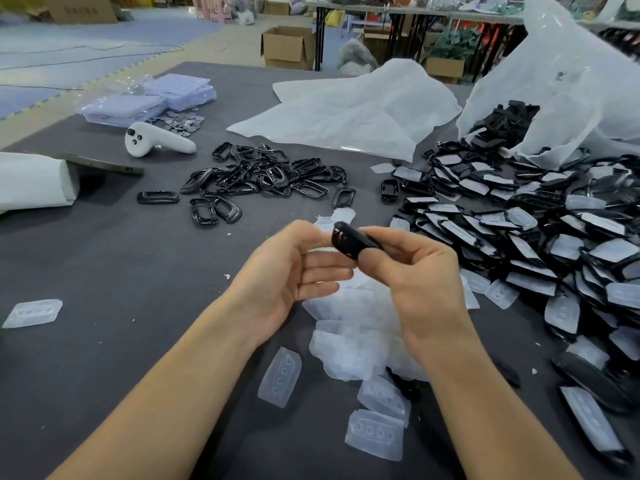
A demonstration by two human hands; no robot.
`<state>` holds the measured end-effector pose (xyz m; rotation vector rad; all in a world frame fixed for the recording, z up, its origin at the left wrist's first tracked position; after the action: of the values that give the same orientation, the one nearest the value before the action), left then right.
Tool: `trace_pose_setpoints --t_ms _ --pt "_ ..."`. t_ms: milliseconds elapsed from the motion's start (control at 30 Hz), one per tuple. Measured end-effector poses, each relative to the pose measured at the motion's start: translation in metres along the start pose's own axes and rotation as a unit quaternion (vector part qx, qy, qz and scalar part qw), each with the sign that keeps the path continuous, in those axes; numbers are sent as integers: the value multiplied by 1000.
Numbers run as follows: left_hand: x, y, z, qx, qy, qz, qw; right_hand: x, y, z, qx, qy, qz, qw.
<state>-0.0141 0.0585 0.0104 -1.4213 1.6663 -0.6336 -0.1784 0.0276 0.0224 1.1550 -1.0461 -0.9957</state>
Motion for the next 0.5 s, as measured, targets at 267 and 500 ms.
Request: trace_pose_setpoints --t_ms 267,500 --pt "-3 1 0 74 3 -70 995 -4 -1 -1 46 4 -85 995" --pt "0 0 -1 38 -22 -72 996 -3 -2 -2 1 30 -99 995"
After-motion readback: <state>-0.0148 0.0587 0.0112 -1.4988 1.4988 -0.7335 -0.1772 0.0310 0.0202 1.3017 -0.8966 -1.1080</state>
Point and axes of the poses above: each hand's wrist, its own x-axis towards the middle knuckle, its own z-axis out of the back of the hand, y = z × x, the point moved 2 cm from there along x, towards the middle knuckle, and after that the axes turned 14 degrees about -x, right-handed, at the moved point
